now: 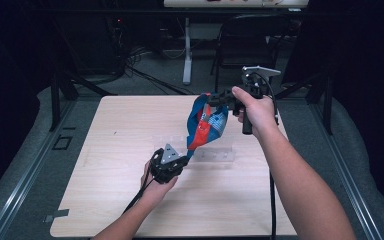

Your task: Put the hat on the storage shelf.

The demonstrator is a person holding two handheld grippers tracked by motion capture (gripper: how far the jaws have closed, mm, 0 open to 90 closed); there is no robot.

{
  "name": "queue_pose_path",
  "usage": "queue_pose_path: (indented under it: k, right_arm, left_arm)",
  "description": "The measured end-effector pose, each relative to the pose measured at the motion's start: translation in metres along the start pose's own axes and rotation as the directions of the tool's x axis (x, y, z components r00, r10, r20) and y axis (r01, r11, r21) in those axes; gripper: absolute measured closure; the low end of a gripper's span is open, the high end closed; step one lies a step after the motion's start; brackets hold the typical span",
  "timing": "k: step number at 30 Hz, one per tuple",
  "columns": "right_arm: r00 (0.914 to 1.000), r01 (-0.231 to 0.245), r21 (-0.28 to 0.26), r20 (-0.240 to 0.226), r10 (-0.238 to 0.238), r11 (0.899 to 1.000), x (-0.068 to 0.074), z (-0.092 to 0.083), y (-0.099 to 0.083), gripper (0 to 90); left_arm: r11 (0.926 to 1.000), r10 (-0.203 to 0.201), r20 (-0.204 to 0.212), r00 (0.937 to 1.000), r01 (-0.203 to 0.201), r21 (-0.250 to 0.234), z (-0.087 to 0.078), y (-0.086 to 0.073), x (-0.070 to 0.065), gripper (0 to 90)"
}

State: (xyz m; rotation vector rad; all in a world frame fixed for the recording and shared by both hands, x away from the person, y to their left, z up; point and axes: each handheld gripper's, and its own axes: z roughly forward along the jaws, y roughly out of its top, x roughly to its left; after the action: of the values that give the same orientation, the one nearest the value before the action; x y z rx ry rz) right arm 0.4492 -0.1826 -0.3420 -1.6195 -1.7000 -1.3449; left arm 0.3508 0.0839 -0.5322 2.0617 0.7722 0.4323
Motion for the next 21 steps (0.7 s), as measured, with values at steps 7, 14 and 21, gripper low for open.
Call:
queue_pose_path:
  k: [7, 14, 21]
  right_arm:
    - [0.9997, -0.01, 0.013, 0.021, 0.01, 1.0, -0.01, 0.004, -0.002, 77.9]
    - [0.9996, -0.019, 0.014, 0.022, 0.018, 1.0, -0.014, 0.008, -0.003, 77.9]
    - [0.9994, -0.015, 0.018, 0.03, 0.015, 1.0, -0.015, 0.009, -0.003, 77.9]
  left_arm:
    - [0.9997, -0.022, 0.005, 0.9998, 0.022, 0.007, 0.003, -0.007, 0.002, 84.6]
    - [0.9995, -0.031, 0.005, 0.9995, 0.031, 0.011, 0.005, -0.01, 0.003, 84.6]
    - [0.9993, -0.033, 0.007, 0.9994, 0.033, 0.016, 0.005, -0.012, 0.005, 84.7]
